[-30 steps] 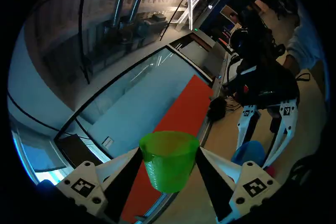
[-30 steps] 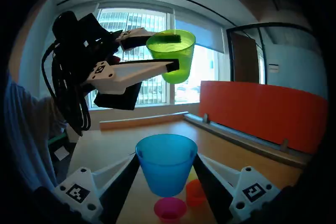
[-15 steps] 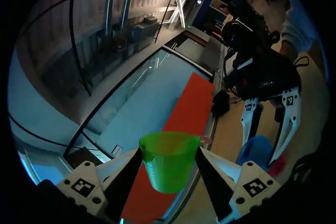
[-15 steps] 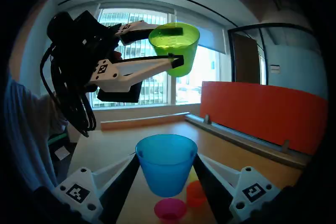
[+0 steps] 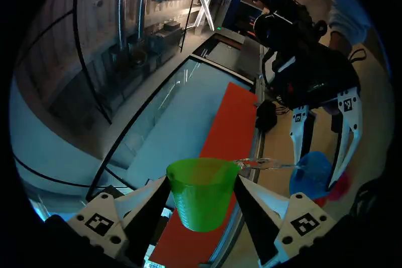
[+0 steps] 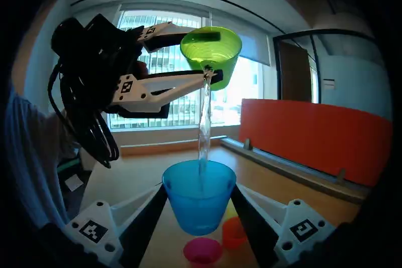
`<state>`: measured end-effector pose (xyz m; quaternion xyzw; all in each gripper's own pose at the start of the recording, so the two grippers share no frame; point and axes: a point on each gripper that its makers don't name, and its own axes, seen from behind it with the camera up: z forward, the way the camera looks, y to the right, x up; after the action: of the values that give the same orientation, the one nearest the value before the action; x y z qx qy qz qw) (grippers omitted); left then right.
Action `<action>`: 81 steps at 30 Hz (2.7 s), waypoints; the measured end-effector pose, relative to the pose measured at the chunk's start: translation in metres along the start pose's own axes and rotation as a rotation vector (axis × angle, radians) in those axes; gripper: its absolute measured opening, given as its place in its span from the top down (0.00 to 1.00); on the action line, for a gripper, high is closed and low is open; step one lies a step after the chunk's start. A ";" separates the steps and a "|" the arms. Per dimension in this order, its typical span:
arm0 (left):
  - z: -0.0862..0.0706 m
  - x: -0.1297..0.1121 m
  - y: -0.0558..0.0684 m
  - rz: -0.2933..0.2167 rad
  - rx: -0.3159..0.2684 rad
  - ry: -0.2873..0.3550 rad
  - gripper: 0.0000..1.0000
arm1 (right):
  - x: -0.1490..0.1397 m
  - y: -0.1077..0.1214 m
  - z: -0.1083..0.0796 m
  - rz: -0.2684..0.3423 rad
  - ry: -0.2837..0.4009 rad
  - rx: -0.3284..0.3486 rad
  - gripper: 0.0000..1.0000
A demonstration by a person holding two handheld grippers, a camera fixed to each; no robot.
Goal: Pour water
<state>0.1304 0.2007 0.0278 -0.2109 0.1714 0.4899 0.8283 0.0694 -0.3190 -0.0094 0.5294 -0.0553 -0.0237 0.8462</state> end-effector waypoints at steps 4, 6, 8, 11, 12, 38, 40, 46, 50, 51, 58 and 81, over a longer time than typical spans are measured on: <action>0.000 0.000 -0.001 0.021 0.003 -0.002 0.14 | 0.002 0.002 -0.001 0.002 0.004 -0.003 0.10; 0.000 0.000 -0.002 0.032 0.007 -0.002 0.14 | 0.003 0.003 -0.001 0.000 0.006 -0.004 0.10; -0.001 0.000 -0.003 0.046 0.010 -0.003 0.14 | 0.003 0.003 -0.002 0.000 0.008 -0.004 0.10; -0.001 0.000 -0.003 0.064 0.015 -0.003 0.14 | 0.004 0.003 -0.002 -0.001 0.009 -0.004 0.10; -0.002 0.001 -0.003 0.069 0.016 -0.003 0.14 | 0.004 0.003 -0.002 -0.002 0.010 -0.004 0.10; -0.005 0.014 -0.013 0.229 0.034 -0.001 0.14 | 0.008 0.008 -0.005 -0.013 0.017 -0.018 0.11; -0.005 0.014 -0.013 0.241 0.034 -0.001 0.14 | 0.008 0.009 -0.005 -0.013 0.018 -0.020 0.11; -0.005 0.015 -0.014 0.279 0.033 -0.004 0.14 | 0.010 0.010 -0.005 -0.014 0.021 -0.023 0.11; -0.004 0.015 -0.013 0.308 0.033 -0.006 0.14 | 0.010 0.010 -0.004 -0.015 0.022 -0.023 0.11; -0.004 0.015 -0.012 0.316 0.032 -0.006 0.14 | 0.010 0.010 -0.004 -0.015 0.023 -0.023 0.11; -0.004 0.017 -0.010 0.367 0.028 -0.007 0.14 | 0.010 0.011 -0.004 -0.018 0.025 -0.028 0.11; -0.005 0.030 -0.011 0.539 0.053 0.007 0.14 | 0.016 0.013 -0.004 -0.015 0.041 -0.038 0.11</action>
<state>0.1538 0.2155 0.0113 -0.1378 0.2368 0.6873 0.6727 0.0851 -0.3112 0.0018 0.5142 -0.0336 -0.0201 0.8568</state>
